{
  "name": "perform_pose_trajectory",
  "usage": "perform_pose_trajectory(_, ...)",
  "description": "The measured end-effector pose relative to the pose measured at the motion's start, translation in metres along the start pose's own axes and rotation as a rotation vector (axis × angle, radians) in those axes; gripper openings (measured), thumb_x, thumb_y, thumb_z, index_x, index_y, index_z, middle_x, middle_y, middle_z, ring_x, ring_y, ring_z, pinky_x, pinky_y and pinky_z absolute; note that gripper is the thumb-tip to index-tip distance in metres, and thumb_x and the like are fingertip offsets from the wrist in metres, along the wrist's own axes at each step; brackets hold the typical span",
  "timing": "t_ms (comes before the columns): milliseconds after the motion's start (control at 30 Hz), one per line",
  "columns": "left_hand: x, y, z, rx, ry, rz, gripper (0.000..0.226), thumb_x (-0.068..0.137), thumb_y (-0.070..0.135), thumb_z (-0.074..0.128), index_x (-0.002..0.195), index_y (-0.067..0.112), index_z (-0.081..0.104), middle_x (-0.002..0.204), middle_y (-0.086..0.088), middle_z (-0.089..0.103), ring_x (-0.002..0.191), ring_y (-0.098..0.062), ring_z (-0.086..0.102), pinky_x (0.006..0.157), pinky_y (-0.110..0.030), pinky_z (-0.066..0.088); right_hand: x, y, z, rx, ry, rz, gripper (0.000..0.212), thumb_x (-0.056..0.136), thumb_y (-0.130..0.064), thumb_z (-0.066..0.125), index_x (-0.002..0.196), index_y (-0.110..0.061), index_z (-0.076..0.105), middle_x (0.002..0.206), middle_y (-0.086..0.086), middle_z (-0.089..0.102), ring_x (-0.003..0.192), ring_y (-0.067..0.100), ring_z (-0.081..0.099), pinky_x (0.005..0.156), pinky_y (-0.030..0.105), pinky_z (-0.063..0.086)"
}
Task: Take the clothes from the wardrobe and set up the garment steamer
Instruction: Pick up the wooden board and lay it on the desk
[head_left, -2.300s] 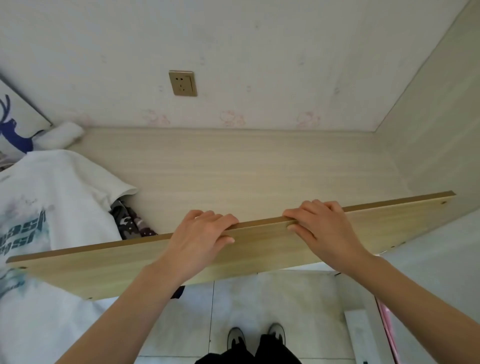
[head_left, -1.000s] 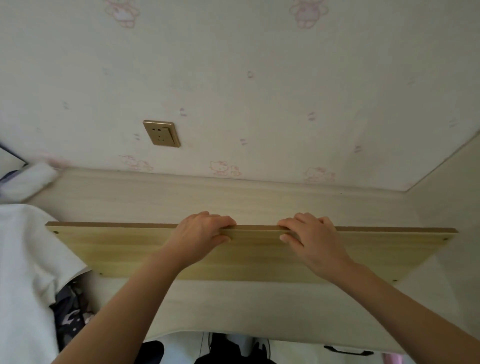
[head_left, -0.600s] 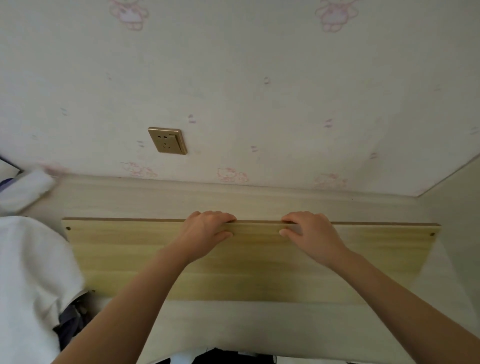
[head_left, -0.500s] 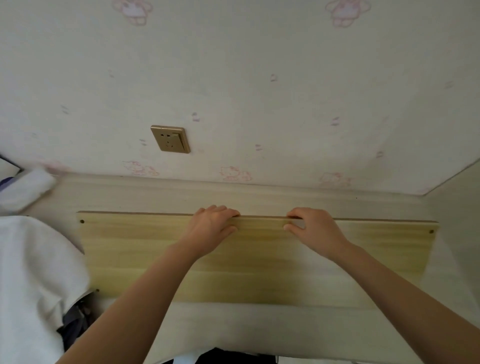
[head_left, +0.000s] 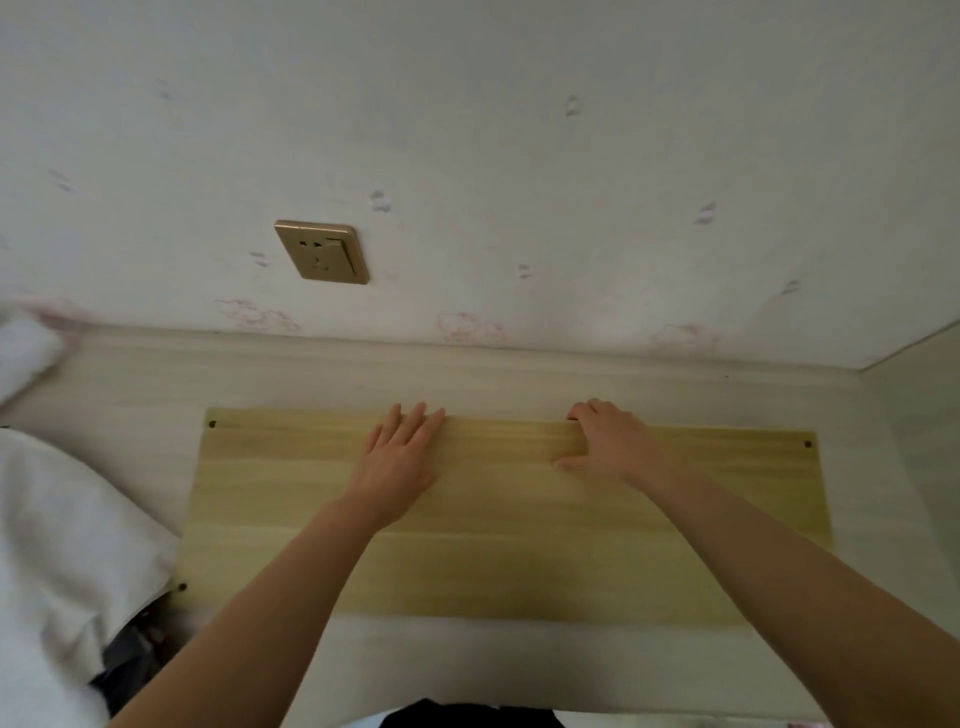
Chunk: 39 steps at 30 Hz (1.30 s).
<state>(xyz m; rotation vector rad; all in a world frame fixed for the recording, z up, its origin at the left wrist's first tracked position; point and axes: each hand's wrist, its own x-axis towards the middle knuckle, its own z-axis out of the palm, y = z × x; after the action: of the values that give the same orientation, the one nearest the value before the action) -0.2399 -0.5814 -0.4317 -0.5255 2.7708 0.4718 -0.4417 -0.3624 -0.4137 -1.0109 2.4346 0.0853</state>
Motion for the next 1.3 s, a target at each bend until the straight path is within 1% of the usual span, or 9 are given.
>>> perform_pose_trajectory(200, -0.025, -0.014, 0.045, -0.109, -0.049, -0.177, 0.075, 0.093, 0.051, 0.047, 0.150, 0.045, -0.001, 0.157, 0.020, -0.019, 0.147, -0.020, -0.019, 0.112, -0.066, 0.005, 0.011, 0.009, 0.014, -0.013, -0.110, 0.043, 0.078, 0.076, -0.065, 0.065, 0.133, -0.017, 0.043, 0.131, 0.004, 0.050, 0.116, 0.025, 0.051, 0.093, 0.039, 0.043)
perform_pose_trajectory(600, -0.006, 0.006, 0.062, -0.123, -0.033, -0.236, 0.069, 0.095, 0.058, 0.036, 0.150, 0.045, -0.004, 0.158, 0.016, -0.020, 0.146, -0.023, -0.021, 0.111, -0.068, 0.001, 0.032, 0.033, 0.011, 0.075, -0.157, 0.093, 0.084, 0.065, -0.063, 0.075, 0.130, -0.017, 0.047, 0.128, 0.005, 0.052, 0.116, 0.024, 0.051, 0.088, 0.037, 0.045)
perform_pose_trajectory(733, -0.005, 0.008, 0.065, -0.119, -0.015, -0.246, 0.070, 0.094, 0.060, 0.034, 0.149, 0.046, -0.005, 0.158, 0.017, -0.020, 0.147, -0.022, -0.020, 0.111, -0.068, 0.001, 0.036, 0.035, 0.012, 0.078, -0.123, 0.073, 0.084, 0.068, -0.058, 0.076, 0.132, -0.013, 0.047, 0.128, 0.008, 0.051, 0.117, 0.026, 0.049, 0.092, 0.039, 0.046)
perform_pose_trajectory(867, -0.006, 0.003, 0.065, -0.095, -0.008, -0.255, 0.070, 0.092, 0.063, 0.032, 0.149, 0.048, -0.006, 0.158, 0.018, -0.018, 0.147, -0.021, -0.019, 0.111, -0.068, 0.004, 0.037, 0.031, 0.017, 0.065, -0.085, 0.060, 0.082, 0.069, -0.057, 0.076, 0.131, -0.010, 0.050, 0.122, 0.010, 0.049, 0.111, 0.027, 0.051, 0.088, 0.038, 0.047)
perform_pose_trajectory(967, -0.009, 0.001, 0.067, -0.070, -0.007, -0.274, 0.069, 0.091, 0.066, 0.030, 0.148, 0.050, -0.005, 0.159, 0.019, -0.016, 0.148, -0.020, -0.017, 0.110, -0.069, 0.006, 0.031, 0.028, 0.022, 0.000, -0.047, 0.038, 0.068, 0.075, -0.056, 0.071, 0.122, -0.010, 0.055, 0.118, 0.009, 0.049, 0.107, 0.026, 0.050, 0.086, 0.038, 0.049)
perform_pose_trajectory(1067, -0.011, -0.003, 0.070, -0.056, -0.017, -0.275, 0.070, 0.086, 0.074, 0.018, 0.147, 0.051, -0.007, 0.159, 0.020, -0.015, 0.148, -0.020, -0.016, 0.109, -0.071, 0.006, 0.019, 0.024, 0.028, -0.080, 0.136, -0.010, 0.040, 0.091, -0.039, 0.060, 0.118, -0.010, 0.060, 0.119, 0.007, 0.049, 0.109, 0.024, 0.048, 0.086, 0.037, 0.050)
perform_pose_trajectory(1100, -0.012, -0.004, 0.072, -0.053, -0.014, -0.272, 0.071, 0.082, 0.076, 0.012, 0.146, 0.052, -0.007, 0.158, 0.020, -0.016, 0.148, -0.020, -0.016, 0.109, -0.071, 0.006, 0.014, 0.022, 0.032, -0.079, 0.197, -0.022, 0.037, 0.093, -0.036, 0.056, 0.119, -0.010, 0.060, 0.121, 0.008, 0.050, 0.111, 0.026, 0.049, 0.087, 0.038, 0.050)
perform_pose_trajectory(1200, -0.014, -0.008, 0.075, -0.062, 0.011, -0.260, 0.074, 0.077, 0.077, 0.005, 0.146, 0.053, -0.007, 0.158, 0.022, -0.016, 0.148, -0.019, -0.016, 0.108, -0.071, 0.005, -0.004, 0.012, 0.055, -0.025, 0.241, -0.019, 0.045, 0.095, -0.041, 0.046, 0.127, -0.011, 0.059, 0.130, 0.015, 0.056, 0.121, 0.036, 0.051, 0.095, 0.045, 0.046)
perform_pose_trajectory(1300, -0.013, -0.009, 0.076, -0.062, 0.015, -0.257, 0.074, 0.078, 0.077, 0.004, 0.146, 0.053, -0.008, 0.158, 0.021, -0.016, 0.147, -0.019, -0.016, 0.109, -0.071, 0.005, -0.024, 0.002, 0.084, -0.026, 0.132, -0.025, 0.059, 0.091, -0.052, 0.030, 0.136, -0.021, 0.052, 0.136, 0.012, 0.055, 0.125, 0.040, 0.050, 0.098, 0.055, 0.043)
